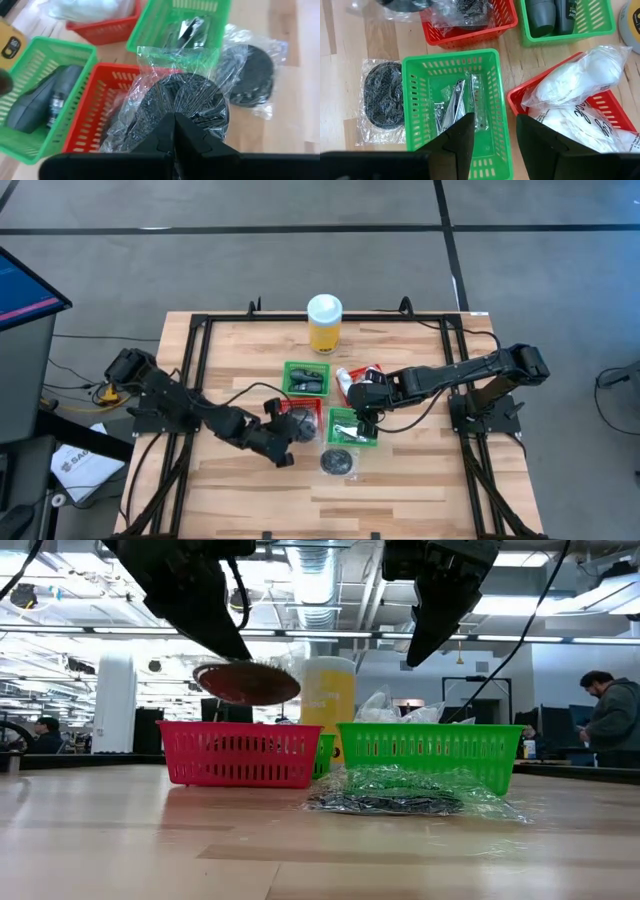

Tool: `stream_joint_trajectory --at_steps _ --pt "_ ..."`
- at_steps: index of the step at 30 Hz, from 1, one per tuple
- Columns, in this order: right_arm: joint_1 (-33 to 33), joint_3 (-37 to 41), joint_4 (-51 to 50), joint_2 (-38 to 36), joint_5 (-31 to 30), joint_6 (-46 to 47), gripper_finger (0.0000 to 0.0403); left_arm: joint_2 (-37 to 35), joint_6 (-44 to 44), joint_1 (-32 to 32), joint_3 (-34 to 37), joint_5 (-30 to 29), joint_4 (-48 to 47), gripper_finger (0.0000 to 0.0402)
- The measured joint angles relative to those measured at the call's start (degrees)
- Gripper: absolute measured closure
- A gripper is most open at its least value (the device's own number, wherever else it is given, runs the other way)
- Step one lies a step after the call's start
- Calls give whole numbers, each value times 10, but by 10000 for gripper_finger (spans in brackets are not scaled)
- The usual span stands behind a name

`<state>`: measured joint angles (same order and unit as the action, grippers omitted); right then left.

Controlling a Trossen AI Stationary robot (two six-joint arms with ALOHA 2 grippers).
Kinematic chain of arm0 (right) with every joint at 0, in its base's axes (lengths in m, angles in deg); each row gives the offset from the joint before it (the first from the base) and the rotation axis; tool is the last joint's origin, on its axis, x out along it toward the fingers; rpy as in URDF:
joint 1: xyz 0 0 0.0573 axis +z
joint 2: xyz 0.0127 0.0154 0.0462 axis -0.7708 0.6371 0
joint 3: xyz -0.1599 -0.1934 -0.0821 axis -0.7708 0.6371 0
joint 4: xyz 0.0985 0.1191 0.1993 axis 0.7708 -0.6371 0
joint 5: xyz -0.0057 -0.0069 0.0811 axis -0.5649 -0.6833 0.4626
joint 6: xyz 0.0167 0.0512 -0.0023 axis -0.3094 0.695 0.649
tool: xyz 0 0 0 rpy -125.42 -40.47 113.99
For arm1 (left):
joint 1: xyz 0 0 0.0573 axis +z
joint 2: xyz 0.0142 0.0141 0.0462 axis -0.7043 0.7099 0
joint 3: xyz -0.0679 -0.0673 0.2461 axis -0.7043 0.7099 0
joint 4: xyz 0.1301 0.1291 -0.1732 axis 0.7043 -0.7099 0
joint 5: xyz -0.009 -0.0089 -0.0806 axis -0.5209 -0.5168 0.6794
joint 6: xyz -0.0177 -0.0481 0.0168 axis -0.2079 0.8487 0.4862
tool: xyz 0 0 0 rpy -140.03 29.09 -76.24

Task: Pick & Place Travel size toiletries
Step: Put the hairbrush into the left red bin

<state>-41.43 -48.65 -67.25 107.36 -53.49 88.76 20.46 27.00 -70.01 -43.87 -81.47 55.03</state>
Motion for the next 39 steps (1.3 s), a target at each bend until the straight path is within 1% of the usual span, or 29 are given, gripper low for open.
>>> stream_joint_trajectory --at_steps 5,8,13,16,19,23,30,34,39 --pt "0 0 0 0 0 0 267 0 26 19 0 4 -16 401" --pt "0 0 0 0 0 0 267 0 35 31 0 20 -19 401" --pt "0 0 0 0 0 -9 267 0 48 49 0 21 -27 401" --pt "0 0 0 0 0 -10 267 0 65 63 15 22 -23 401" --pt "0 0 0 0 0 -13 267 0 93 76 41 38 -27 401" --pt "0 0 2 0 0 -15 267 0 103 82 58 39 -20 401" --pt "-1 0 6 0 0 -23 267 0 101 83 58 39 -9 400" --pt "-1 0 7 0 0 -24 267 0 100 83 58 46 -6 382" --pt "-1 0 9 0 0 -24 267 0 99 83 58 55 0 334"
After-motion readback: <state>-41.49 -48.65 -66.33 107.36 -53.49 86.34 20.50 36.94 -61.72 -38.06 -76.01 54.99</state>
